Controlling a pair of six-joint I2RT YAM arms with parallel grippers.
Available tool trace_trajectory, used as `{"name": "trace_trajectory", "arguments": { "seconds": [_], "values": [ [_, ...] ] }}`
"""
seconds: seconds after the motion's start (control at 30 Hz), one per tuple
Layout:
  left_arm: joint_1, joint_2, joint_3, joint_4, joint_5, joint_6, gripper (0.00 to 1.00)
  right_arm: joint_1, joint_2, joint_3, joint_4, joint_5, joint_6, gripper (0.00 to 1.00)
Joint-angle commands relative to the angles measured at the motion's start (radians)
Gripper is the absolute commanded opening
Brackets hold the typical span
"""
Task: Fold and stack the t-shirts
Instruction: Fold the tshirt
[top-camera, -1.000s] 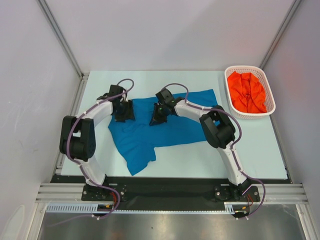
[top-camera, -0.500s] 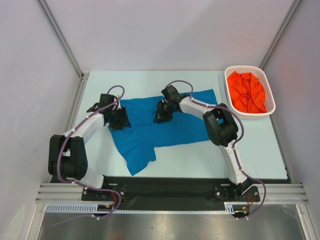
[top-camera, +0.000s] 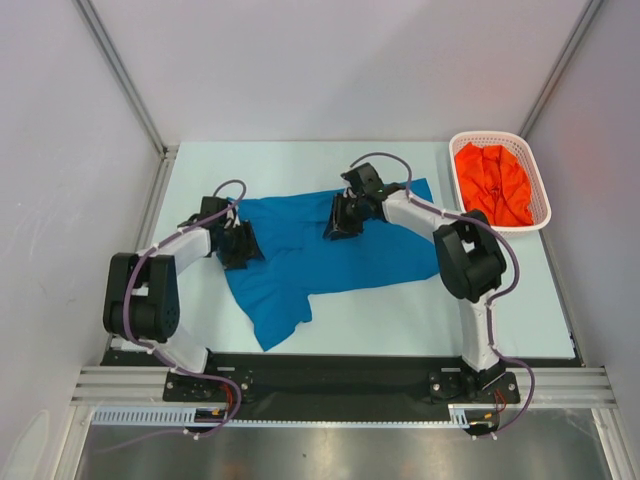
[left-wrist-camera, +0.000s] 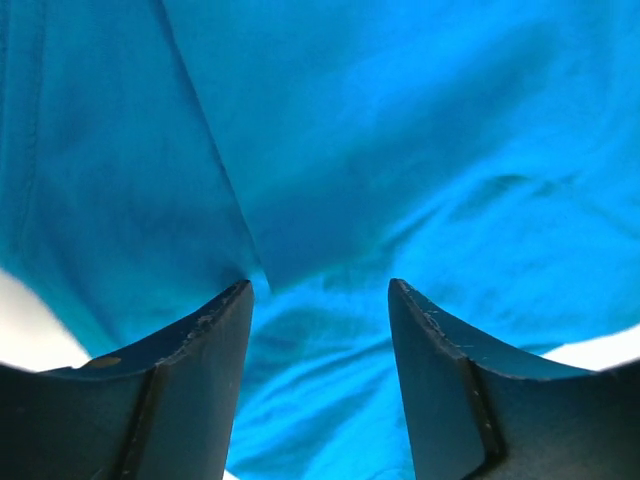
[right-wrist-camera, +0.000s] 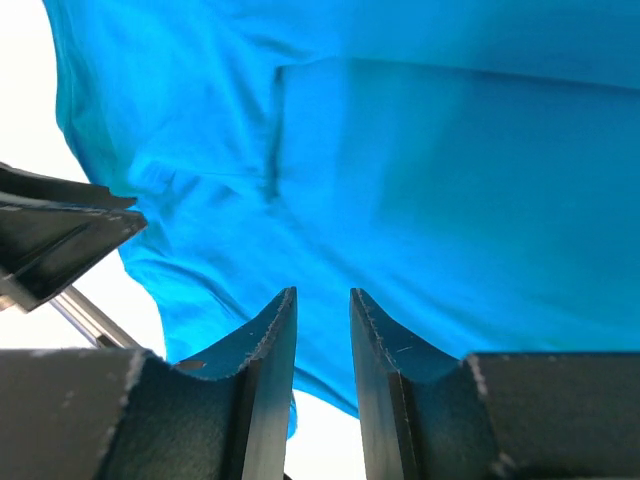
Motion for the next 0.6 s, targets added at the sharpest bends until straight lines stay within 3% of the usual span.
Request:
{"name": "trace_trajectory", "arguments": {
  "seconds": [0.0, 0.2, 0.23, 0.57],
  "values": [
    [0.006, 0.044, 0.014, 0.062, 0.007, -0.020, 0.61, -0.031, -0.075, -0.028, 0.026, -0.010, -0.027, 0.33],
    [0.007, 0.102, 0.054, 0.077, 0.030, -0.021, 0.54, -0.052, -0.090, -0.059, 0.035, -0.023, -0.032, 0.33],
    [0.007, 0.104, 0.057, 0.077, 0.034, -0.023, 0.48, -0.054, -0.092, -0.060, 0.032, -0.026, -0.033, 0.33],
    [0.007, 0.041, 0.075, 0.018, 0.094, -0.028, 0.30, -0.065, -0.095, -0.065, 0.023, -0.027, -0.041, 0.33]
  ]
}}
